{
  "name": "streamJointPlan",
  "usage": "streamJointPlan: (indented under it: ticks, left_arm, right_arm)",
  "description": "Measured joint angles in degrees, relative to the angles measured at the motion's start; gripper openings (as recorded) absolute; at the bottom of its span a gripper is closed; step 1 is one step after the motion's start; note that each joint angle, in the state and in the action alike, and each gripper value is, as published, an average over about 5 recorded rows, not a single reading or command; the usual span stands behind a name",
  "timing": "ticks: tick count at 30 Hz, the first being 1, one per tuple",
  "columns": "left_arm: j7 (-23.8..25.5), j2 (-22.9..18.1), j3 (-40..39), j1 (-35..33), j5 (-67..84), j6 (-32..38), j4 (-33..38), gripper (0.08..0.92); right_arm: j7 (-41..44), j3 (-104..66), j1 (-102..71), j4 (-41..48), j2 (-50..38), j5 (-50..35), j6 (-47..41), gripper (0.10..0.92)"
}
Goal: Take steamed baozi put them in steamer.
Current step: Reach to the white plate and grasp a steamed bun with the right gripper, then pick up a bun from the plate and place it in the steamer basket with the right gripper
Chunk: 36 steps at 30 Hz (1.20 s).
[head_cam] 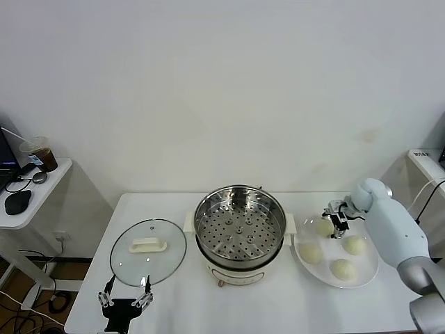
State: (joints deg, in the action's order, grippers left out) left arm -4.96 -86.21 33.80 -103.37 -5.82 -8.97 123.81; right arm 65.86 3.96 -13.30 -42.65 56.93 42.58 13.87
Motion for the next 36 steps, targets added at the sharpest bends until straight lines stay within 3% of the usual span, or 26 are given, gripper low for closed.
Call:
streamJointPlan:
  ticks: [7, 17, 29, 36]
  left_arm:
    - [0.00, 0.00, -0.21, 0.14, -0.05, 0.00, -0.01, 0.823]
    - [-0.11, -0.23, -0.81, 0.63, -0.25, 0.01, -0.03, 0.823]
    - [-0.32, -0.21, -0.90, 1.16, -0.16, 0.08, 0.58, 0.823]
    - [-0.55, -0.68, -0.98, 1.71, -0.04, 0.08, 0.75, 0.823]
  right_arm:
    - [0.38, 0.44, -0.01, -1.06, -0.84, -0.94, -0.51, 0.623]
    - [2.48, 3.75, 3.23, -4.55, -3.19, -5.98, -1.98, 0.611]
    - [6.04, 14.30, 14.92, -7.90, -1.58, -18.80, -1.91, 0.611]
    - [8.16, 20.83, 22.88, -7.05, 2.94, -27.07, 5.84, 0.612]
